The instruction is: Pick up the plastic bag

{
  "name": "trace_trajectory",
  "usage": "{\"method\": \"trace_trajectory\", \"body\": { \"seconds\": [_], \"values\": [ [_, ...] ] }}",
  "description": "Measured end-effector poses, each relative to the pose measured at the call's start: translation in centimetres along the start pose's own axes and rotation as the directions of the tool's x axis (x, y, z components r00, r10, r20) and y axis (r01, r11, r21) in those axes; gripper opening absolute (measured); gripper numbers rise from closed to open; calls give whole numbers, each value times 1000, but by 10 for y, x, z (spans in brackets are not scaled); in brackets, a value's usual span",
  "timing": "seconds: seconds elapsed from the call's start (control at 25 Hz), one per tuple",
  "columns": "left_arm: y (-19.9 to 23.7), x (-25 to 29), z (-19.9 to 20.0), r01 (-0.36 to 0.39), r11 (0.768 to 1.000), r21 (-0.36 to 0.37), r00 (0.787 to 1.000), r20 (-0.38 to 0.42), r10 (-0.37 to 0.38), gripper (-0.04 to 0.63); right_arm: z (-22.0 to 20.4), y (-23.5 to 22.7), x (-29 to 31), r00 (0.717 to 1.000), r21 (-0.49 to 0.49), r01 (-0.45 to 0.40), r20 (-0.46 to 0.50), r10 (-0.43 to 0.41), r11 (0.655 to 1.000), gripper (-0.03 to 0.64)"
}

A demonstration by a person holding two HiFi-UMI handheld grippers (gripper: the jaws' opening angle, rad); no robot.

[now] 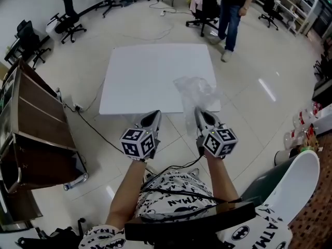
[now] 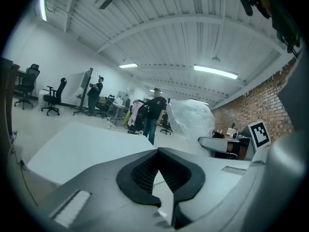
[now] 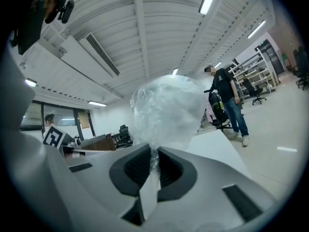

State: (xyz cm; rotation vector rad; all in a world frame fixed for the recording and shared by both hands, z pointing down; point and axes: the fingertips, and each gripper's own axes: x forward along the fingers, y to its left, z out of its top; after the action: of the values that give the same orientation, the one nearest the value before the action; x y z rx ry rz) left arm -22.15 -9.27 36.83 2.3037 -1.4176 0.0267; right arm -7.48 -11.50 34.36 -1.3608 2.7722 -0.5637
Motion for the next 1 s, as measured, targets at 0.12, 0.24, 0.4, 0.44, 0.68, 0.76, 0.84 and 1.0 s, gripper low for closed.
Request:
{"method": "trace_trajectory", "body": {
  "seconds": [0.12,0.24,0.4,0.44,0.68,0.76,0.84,1.0],
  "values": [
    [12,-3,6,1,1000,-10,1000,-2,-1,-12,4,6,6,1000,-17,15,6,-15,1000,14],
    [18,-5,11,5,1000,-10,1000,-1,-5,-12,7,3,5,999,-19,39,12,-38,999,14],
    [23,-5,14,2,1000,-15,1000,8,-2,-12,3,-3,6,999,0,53,5,-53,999,14],
    [25,-5,14,-1,1000,-15,1000,9,1,-12,2,-2,7,999,0,53,5,-53,999,14],
    [31,-9,15,-8,1000,-13,1000,10,8,-2,-1,8,15,999,-3,33,0,-33,999,13],
    [31,-8,17,-11,1000,-10,1000,14,11,-2,0,8,17,1000,-3,31,-1,-31,1000,14],
    [31,-6,21,-14,1000,-6,1000,19,14,-2,2,7,18,1000,-3,29,-1,-29,1000,14],
    [32,-5,23,-21,1000,1,999,27,20,-2,2,7,19,1000,-6,26,-3,-26,1000,14]
  ]
}}
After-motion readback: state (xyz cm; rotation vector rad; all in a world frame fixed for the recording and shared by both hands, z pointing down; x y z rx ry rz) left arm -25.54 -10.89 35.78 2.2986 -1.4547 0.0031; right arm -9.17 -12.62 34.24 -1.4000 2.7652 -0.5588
